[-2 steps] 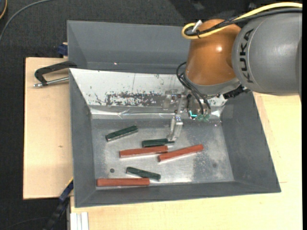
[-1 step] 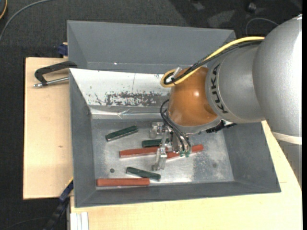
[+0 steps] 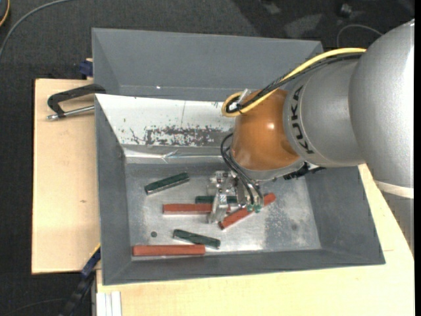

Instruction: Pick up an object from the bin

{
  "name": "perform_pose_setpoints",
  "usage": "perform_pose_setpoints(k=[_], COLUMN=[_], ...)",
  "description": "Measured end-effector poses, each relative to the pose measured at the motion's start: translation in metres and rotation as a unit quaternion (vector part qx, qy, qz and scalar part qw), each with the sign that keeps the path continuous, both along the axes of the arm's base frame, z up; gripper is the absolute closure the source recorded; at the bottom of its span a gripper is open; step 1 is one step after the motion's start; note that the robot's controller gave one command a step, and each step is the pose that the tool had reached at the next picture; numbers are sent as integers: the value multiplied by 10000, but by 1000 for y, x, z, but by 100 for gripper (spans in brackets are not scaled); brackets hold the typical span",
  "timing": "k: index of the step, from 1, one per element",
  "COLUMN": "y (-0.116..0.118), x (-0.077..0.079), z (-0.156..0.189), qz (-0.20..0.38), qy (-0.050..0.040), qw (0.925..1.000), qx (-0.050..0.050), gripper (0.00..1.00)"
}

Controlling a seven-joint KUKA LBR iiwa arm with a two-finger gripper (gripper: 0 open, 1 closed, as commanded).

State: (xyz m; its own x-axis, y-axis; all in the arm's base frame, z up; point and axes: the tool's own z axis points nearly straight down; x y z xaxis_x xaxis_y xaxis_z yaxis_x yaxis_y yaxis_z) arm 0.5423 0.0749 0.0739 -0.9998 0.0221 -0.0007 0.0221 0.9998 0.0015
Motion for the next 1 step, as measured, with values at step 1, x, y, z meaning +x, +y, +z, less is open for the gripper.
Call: perform_pose_setpoints(k=[1], y=[-8], x=[-13], z=[160], qz=[121], qy=[-68], qw=[9999], qx=[3], gripper=[100])
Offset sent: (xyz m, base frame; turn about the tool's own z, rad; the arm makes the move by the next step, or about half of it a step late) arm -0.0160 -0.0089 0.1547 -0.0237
